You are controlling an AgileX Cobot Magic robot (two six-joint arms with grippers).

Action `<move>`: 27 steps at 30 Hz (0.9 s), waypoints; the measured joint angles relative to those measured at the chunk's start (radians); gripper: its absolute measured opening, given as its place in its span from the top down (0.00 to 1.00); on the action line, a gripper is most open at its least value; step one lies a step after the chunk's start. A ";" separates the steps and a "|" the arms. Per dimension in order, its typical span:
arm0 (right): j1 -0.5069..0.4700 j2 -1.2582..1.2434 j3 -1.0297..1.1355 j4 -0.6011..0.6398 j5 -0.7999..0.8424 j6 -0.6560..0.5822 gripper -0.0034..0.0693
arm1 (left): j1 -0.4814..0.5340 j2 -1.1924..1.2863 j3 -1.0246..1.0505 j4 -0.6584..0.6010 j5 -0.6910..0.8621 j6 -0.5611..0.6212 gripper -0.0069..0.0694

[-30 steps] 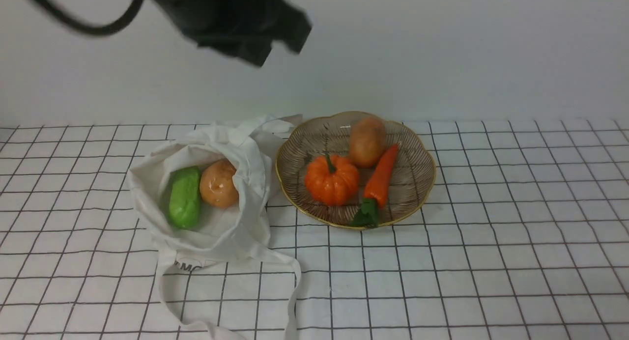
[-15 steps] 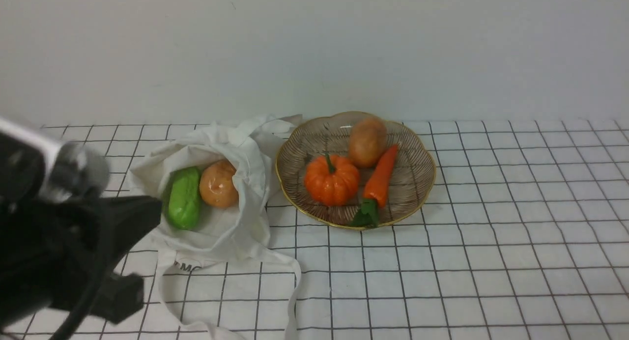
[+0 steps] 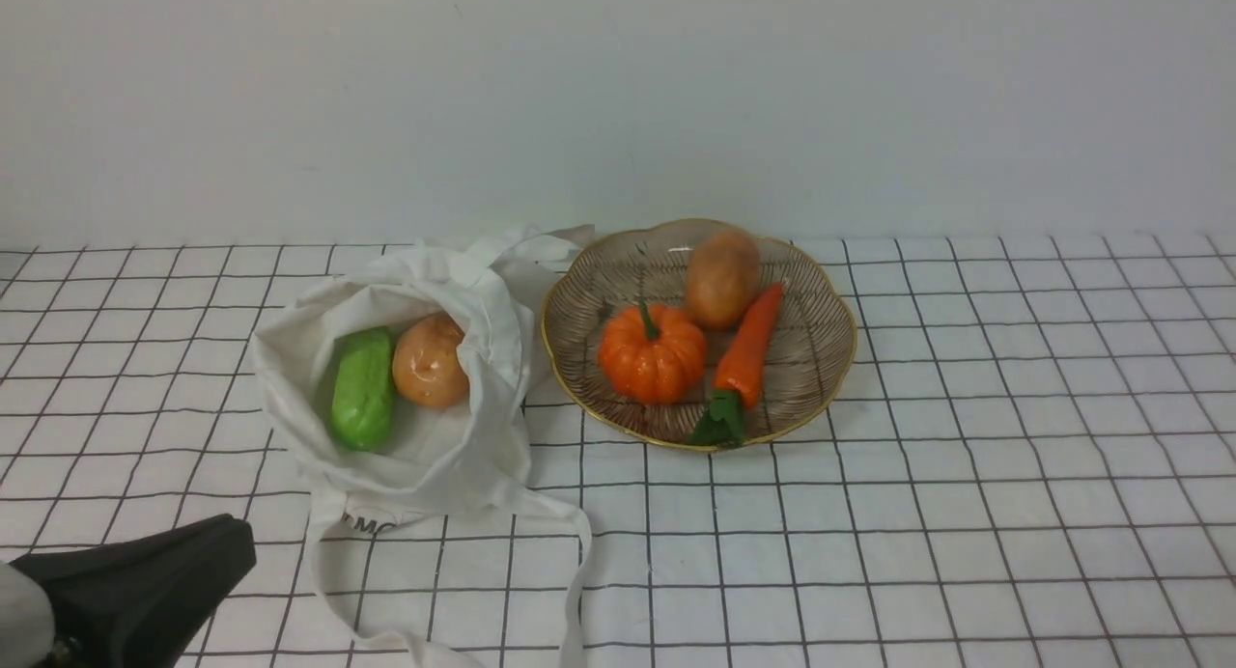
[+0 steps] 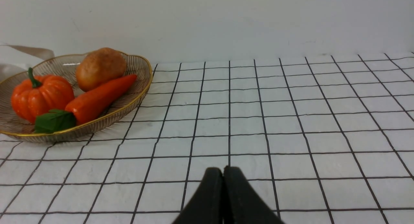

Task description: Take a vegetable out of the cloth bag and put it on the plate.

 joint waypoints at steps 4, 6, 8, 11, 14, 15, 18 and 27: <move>0.000 0.000 0.000 0.000 0.000 0.000 0.97 | 0.000 0.000 0.001 -0.002 0.009 0.000 0.92; 0.000 0.000 0.000 0.000 0.000 0.000 0.97 | 0.000 0.000 0.001 -0.003 0.014 0.000 0.92; 0.000 0.000 0.000 0.000 0.000 0.000 0.97 | 0.000 0.000 0.002 -0.004 0.018 0.000 0.92; 0.000 0.000 0.000 0.000 0.000 0.000 0.97 | 0.000 -0.003 0.007 -0.001 0.018 0.001 0.92; 0.000 0.000 0.000 0.000 0.000 0.000 0.97 | 0.020 -0.026 0.036 0.012 -0.007 0.001 0.92; 0.000 0.000 0.000 0.000 0.000 0.000 0.97 | 0.036 -0.042 0.049 0.013 -0.010 0.001 0.92; 0.000 0.000 0.000 0.000 0.000 0.000 0.97 | 0.109 -0.119 0.087 0.015 -0.011 0.001 0.92; 0.000 0.000 0.000 0.000 0.000 0.000 0.97 | 0.379 -0.380 0.235 0.023 -0.022 0.001 0.92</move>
